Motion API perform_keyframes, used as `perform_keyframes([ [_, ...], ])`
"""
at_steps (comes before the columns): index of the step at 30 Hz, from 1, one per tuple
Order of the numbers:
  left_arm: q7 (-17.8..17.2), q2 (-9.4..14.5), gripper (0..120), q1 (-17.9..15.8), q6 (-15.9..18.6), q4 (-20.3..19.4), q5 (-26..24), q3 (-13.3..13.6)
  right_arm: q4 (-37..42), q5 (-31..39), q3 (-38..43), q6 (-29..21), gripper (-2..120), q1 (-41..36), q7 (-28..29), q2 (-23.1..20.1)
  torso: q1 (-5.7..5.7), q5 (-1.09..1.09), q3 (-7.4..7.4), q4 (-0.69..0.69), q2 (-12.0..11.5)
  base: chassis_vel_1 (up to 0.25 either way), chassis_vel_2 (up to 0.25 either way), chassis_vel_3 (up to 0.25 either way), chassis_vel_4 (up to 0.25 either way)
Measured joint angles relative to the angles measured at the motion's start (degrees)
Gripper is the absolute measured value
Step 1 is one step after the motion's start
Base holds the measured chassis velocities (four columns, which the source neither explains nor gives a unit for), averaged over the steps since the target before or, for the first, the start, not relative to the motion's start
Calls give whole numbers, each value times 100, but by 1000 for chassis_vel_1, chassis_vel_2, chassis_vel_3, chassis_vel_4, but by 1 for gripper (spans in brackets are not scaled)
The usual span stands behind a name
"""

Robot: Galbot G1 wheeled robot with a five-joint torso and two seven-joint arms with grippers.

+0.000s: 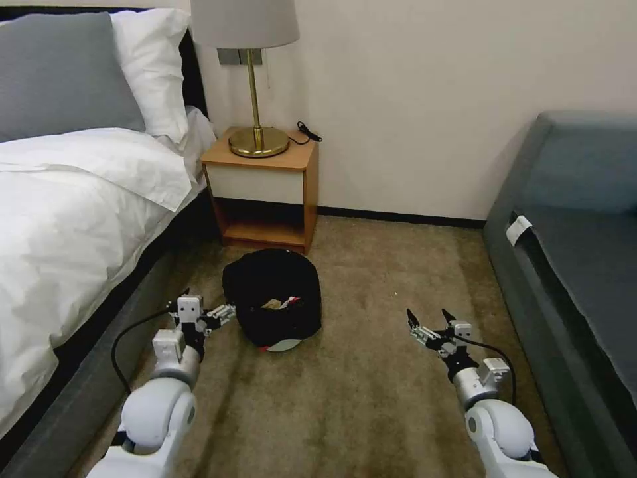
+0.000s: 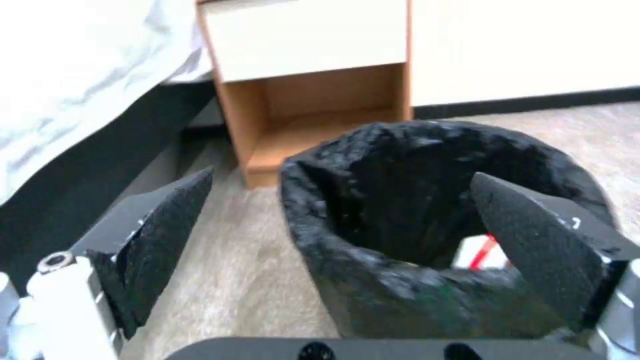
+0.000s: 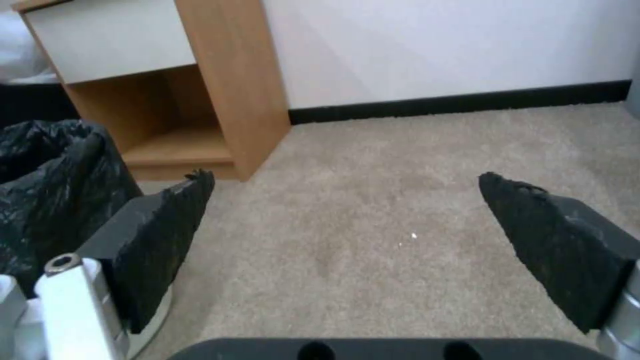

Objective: Pick up the trash bin, then pick up the garbage on the floor and place it into the trash bin.

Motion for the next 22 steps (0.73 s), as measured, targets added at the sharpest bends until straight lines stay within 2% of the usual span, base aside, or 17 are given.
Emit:
perform_keyframes([
  [5,115,-80,100,264,-510,5,371,168,-101,34,-54,129,100,42,63,69,0,0,0,0,0,0,0,0,0],
  [9,116,-133,100,376,-761,48,478,250,-152,94,-84,197,100,99,144,121,0,0,0,0,0,0,0,0,0],
  [22,55,-148,100,401,-776,49,522,290,-177,158,-90,232,100,144,204,151,0,0,0,0,0,0,0,0,0],
])
